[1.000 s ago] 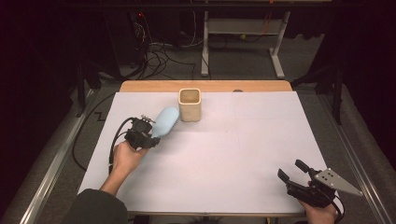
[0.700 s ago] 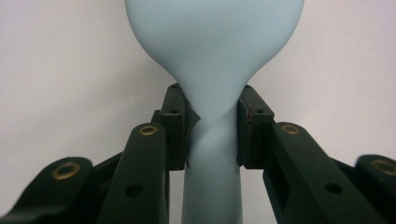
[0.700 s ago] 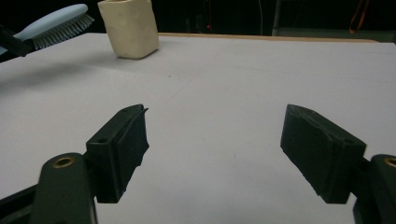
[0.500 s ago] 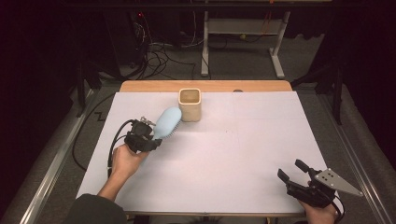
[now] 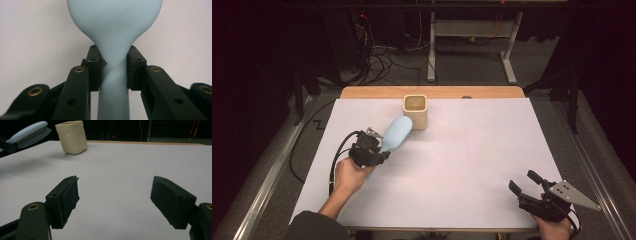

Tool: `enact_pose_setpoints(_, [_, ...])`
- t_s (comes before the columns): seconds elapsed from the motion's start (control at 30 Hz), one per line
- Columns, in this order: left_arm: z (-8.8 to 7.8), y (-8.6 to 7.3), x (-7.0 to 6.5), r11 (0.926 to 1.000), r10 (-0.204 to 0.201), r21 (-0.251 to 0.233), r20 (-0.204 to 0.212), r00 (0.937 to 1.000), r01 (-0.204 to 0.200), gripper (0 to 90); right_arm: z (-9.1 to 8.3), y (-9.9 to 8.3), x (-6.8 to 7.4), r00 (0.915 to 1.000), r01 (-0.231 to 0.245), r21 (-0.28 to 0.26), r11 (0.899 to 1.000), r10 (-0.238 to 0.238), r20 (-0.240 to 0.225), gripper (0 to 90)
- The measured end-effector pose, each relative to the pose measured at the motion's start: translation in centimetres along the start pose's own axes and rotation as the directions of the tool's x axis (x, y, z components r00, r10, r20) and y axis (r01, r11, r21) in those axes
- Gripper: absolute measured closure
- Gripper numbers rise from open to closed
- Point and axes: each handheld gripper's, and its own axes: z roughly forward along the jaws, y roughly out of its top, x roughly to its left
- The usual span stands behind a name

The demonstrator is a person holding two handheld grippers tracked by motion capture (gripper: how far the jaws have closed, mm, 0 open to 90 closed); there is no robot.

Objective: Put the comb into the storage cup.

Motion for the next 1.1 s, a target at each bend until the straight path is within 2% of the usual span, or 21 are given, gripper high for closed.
enact_pose_setpoints(0.43, [0.2, 0.1, -1.4, 0.999, 0.044, -0.005, 0.028, 0.9986, -0.044, 69.2, 0.2, 0.1, 0.1, 0.9999, -0.005, -0.012, 1.0, 0.005, -0.011, 22.6])
enact_pose_setpoints(0.57, [0.3, 0.2, -1.9, 0.9985, 0.052, -0.019, 0.035, 0.998, -0.051, 69.2, 0.3, 0.2, 0.2, 0.9998, -0.004, -0.019, 1.0, 0.003, -0.02, 22.4])
enact_pose_setpoints(1.1, [0.8, 1.1, -4.2, 0.9936, 0.111, -0.032, 0.072, 0.9913, -0.109, 69.3, 0.7, 0.4, 0.6, 0.9991, -0.006, -0.025, 1.0, 0.005, -0.042, 21.9])
